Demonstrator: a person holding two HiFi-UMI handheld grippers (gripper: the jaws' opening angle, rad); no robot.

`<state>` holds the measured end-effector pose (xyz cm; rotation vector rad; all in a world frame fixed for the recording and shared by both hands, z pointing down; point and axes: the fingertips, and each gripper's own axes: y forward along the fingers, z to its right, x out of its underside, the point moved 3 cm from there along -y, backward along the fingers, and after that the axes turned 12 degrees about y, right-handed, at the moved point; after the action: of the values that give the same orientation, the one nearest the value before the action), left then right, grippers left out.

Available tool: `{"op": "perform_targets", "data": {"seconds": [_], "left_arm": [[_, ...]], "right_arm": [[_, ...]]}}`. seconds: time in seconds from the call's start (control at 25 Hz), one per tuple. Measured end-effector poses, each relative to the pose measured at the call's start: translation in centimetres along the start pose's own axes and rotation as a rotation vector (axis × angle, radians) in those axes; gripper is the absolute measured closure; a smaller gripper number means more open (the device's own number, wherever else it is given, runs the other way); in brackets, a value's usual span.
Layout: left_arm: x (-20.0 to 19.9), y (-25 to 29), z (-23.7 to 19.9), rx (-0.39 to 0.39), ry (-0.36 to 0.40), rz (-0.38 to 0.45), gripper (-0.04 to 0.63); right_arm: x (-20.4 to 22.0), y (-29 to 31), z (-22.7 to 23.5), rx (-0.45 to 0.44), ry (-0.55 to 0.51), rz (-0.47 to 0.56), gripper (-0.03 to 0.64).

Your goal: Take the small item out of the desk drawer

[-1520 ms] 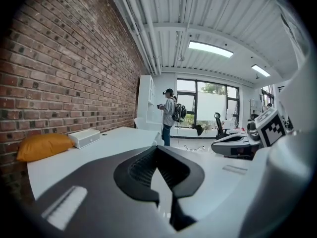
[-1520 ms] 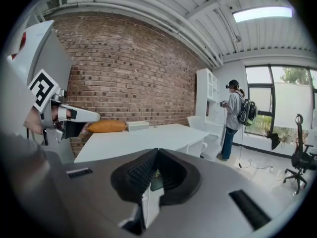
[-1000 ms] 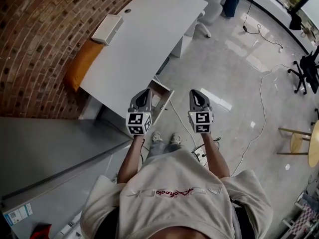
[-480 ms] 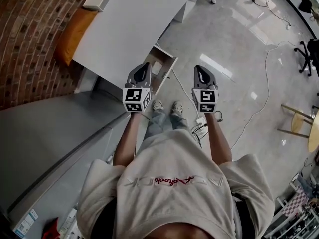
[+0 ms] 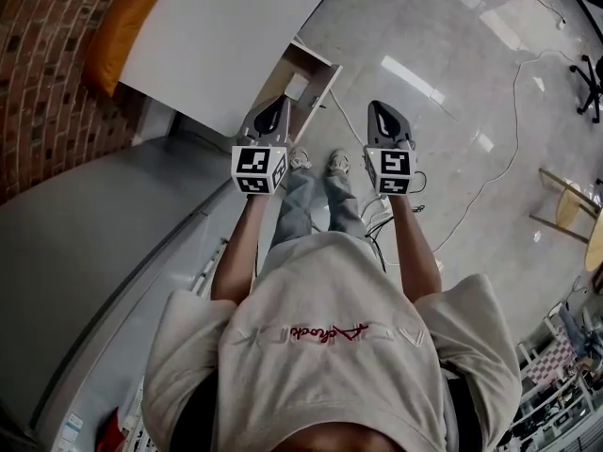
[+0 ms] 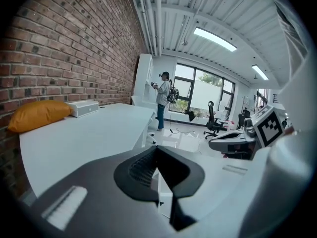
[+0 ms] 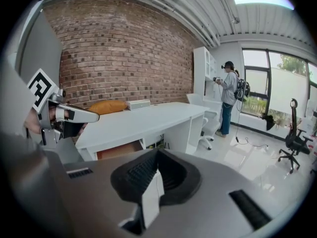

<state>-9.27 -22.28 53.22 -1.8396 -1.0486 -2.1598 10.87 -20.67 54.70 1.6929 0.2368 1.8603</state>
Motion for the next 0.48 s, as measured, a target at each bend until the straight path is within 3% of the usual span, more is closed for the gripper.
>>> {"op": "perform_targets", "data": {"seconds": [0.48], "left_arm": [[7.0,0.6,1.2,0.018,-0.052,-0.103,0.586]], "right_arm": [[6.7,1.3,-0.5,-0.024,0.029,-0.106,0.604]]}}
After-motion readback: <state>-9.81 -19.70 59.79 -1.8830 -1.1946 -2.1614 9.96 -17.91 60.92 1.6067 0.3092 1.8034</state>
